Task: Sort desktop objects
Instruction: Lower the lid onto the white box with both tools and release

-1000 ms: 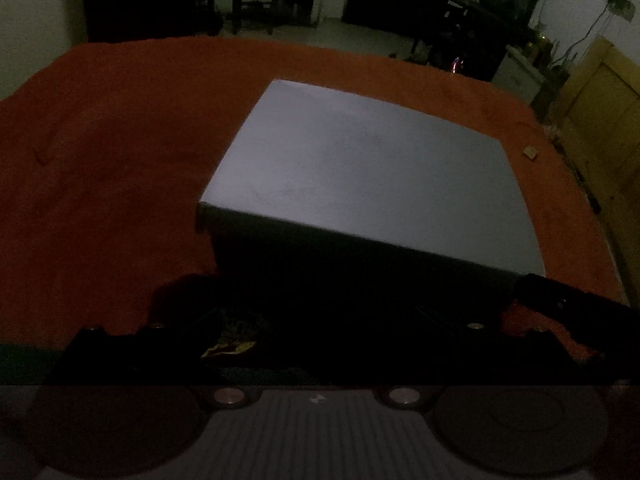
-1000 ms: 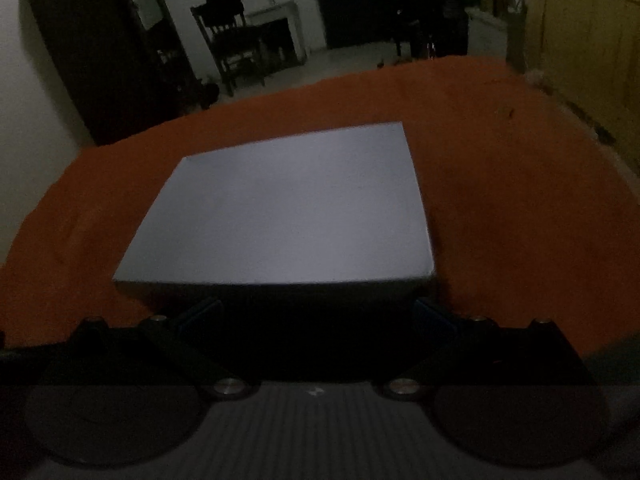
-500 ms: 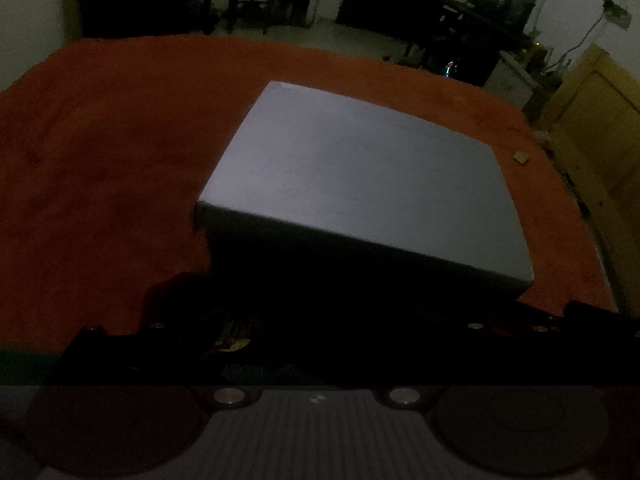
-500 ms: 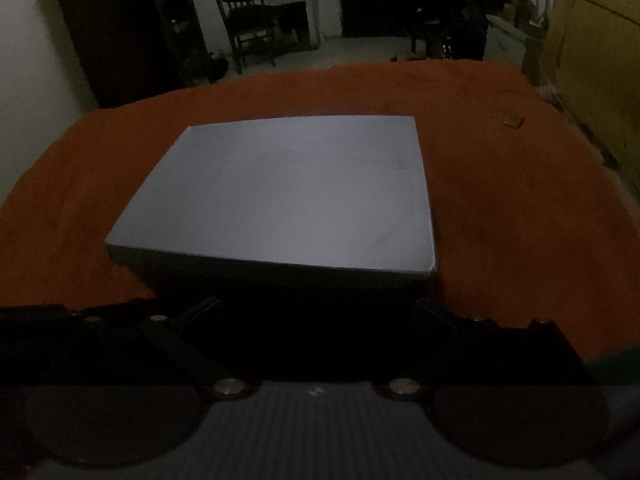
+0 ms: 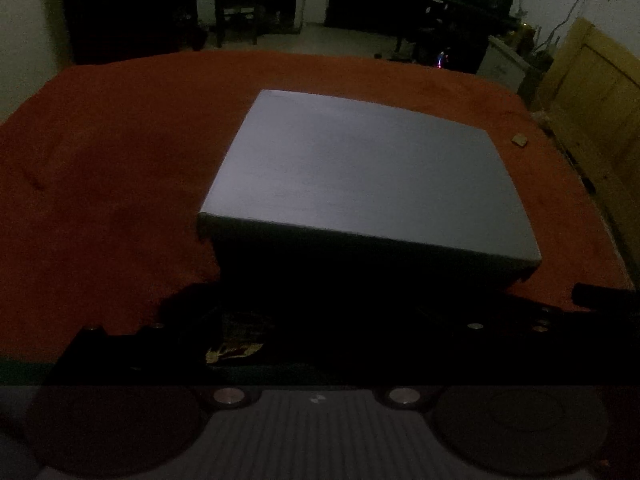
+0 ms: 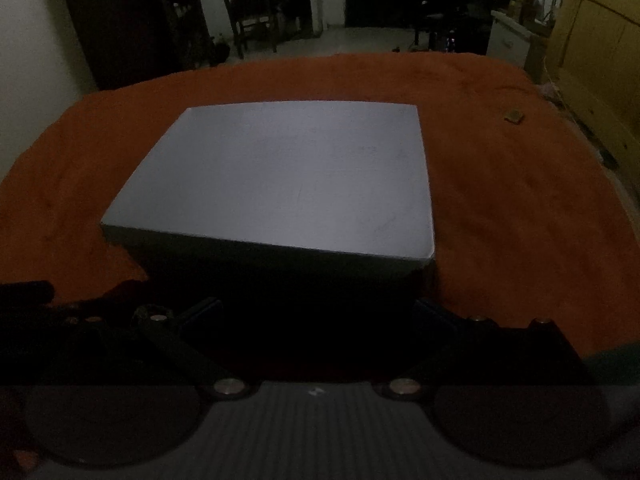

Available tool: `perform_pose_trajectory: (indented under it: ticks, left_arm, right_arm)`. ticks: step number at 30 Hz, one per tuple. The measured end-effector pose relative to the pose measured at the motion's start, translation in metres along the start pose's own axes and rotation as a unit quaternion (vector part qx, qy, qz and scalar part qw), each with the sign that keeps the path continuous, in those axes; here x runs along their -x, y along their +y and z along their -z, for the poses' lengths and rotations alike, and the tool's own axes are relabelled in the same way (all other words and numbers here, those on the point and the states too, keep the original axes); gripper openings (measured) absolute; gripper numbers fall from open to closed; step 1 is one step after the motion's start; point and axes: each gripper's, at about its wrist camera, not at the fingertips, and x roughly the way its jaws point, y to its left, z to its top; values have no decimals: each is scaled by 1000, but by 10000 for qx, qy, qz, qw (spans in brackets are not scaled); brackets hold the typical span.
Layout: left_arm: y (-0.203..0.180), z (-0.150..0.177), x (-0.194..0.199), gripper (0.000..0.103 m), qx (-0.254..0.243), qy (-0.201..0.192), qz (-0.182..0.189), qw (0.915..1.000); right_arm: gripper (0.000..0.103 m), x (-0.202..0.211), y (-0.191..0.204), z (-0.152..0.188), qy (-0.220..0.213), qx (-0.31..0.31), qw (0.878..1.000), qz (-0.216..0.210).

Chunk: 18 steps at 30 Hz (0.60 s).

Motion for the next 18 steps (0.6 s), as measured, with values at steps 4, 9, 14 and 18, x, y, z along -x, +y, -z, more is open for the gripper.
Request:
perform_pose_trajectory:
  ticks: [4, 9, 14, 18]
  left_arm:
    - [1, -1, 1, 102, -34, 12, -19, 10000]
    - [0, 1, 2, 102, -70, 16, -17, 10000]
    - [-1, 3, 2, 102, -57, 3, 6, 10000]
    - [1, 4, 3, 102, -90, -48, -23, 9999]
  right_arm:
    - [103, 0, -3, 0, 30, 14, 10000, 11]
    - [103, -3, -9, -1, 35, 37, 10000, 36]
    - [103, -5, -10, -2, 16, 39, 10000, 56]
    - [103, -6, -11, -2, 8, 31, 10000, 60]
